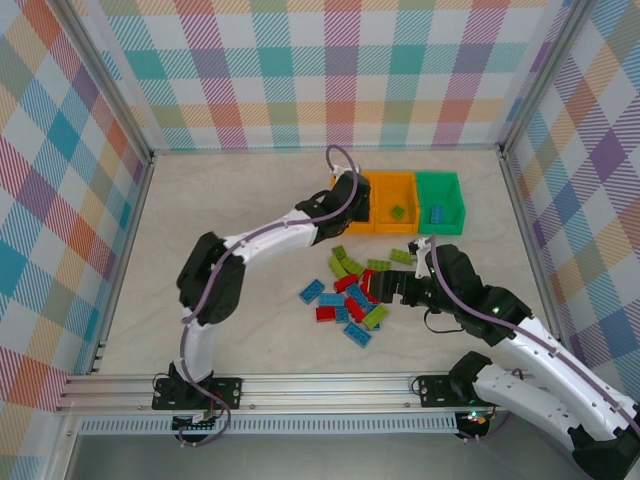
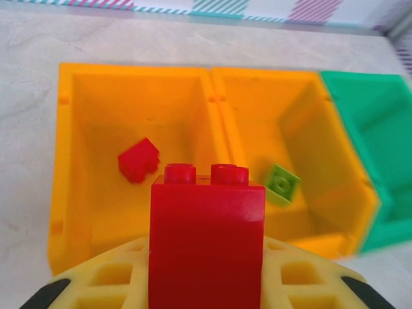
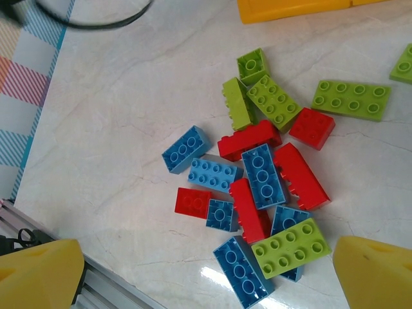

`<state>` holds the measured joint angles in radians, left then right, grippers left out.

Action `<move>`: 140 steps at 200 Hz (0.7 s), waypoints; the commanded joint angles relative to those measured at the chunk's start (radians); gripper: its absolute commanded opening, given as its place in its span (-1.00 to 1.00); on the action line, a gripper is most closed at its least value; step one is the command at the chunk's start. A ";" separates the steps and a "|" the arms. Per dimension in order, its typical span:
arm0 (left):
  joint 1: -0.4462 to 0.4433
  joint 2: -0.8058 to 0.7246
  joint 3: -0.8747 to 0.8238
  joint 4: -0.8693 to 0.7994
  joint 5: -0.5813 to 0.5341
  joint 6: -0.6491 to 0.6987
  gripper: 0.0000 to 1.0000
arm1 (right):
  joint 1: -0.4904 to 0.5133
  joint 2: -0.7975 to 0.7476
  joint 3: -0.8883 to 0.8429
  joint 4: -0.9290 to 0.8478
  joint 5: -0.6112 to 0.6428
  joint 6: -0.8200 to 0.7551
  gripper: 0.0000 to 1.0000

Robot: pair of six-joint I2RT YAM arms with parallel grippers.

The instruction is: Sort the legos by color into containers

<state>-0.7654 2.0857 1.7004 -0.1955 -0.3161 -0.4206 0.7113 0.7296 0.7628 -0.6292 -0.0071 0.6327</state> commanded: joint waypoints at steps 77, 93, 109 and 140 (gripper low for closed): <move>0.035 -0.005 0.133 -0.104 0.078 0.088 0.31 | 0.001 -0.049 -0.035 -0.064 0.024 0.070 0.99; 0.020 -0.116 0.031 -0.032 0.107 0.083 0.30 | 0.002 -0.042 -0.036 -0.084 0.091 0.104 0.99; -0.009 -0.261 -0.106 0.030 0.144 0.092 0.31 | 0.002 -0.019 -0.040 -0.096 0.146 0.138 0.99; -0.123 -0.584 -0.403 0.119 0.156 0.203 0.32 | 0.001 0.119 -0.017 -0.136 0.155 0.172 0.93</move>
<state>-0.7883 1.7493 1.4521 -0.1875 -0.1967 -0.3195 0.7113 0.7532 0.7383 -0.7097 0.1066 0.7532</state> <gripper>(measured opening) 0.657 0.977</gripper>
